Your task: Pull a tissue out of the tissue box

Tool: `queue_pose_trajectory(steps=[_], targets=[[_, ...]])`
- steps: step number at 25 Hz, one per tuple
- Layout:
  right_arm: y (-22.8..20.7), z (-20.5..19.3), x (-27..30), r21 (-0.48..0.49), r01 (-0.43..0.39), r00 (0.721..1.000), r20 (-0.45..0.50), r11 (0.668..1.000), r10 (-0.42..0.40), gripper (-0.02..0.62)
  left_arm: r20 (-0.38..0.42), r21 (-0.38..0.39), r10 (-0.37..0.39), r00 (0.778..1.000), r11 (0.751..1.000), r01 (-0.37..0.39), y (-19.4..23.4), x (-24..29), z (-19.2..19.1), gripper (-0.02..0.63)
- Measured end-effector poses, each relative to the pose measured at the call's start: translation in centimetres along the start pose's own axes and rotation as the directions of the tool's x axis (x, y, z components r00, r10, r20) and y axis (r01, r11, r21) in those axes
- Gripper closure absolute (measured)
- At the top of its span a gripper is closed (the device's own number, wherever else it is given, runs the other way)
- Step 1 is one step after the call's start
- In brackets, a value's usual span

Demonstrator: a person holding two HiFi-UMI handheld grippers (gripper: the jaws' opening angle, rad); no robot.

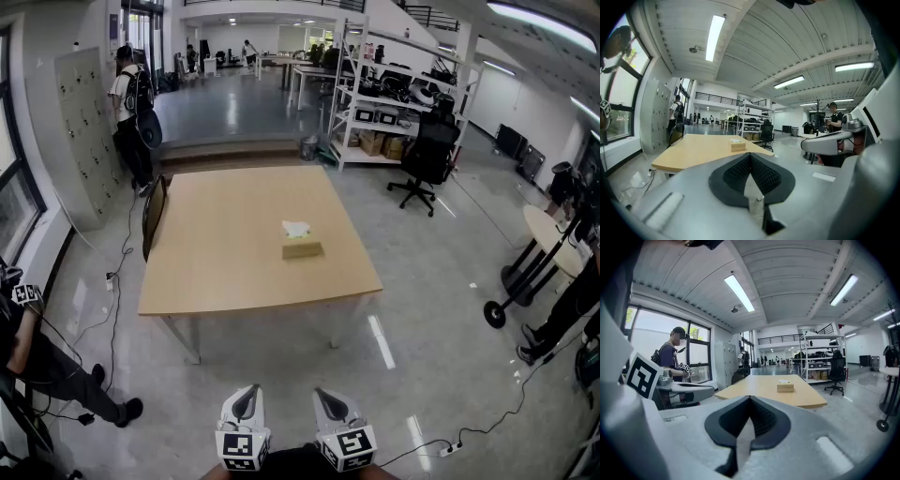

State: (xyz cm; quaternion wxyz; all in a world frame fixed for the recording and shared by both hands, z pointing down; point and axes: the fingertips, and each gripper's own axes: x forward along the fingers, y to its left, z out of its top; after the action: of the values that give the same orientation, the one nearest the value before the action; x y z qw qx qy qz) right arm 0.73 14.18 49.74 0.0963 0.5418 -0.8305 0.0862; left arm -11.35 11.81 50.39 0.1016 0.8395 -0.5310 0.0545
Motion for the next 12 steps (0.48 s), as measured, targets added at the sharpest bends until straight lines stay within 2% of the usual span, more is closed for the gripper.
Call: queue_pose_trajectory(steps=[12], targets=[[-0.04,-0.94,-0.60,0.018,-0.003,1.000,-0.027,1.000,0.003,0.606,-0.005,-0.010,-0.008,1.000,1.000,0.008,-0.61,-0.27,-1.20,0.588]])
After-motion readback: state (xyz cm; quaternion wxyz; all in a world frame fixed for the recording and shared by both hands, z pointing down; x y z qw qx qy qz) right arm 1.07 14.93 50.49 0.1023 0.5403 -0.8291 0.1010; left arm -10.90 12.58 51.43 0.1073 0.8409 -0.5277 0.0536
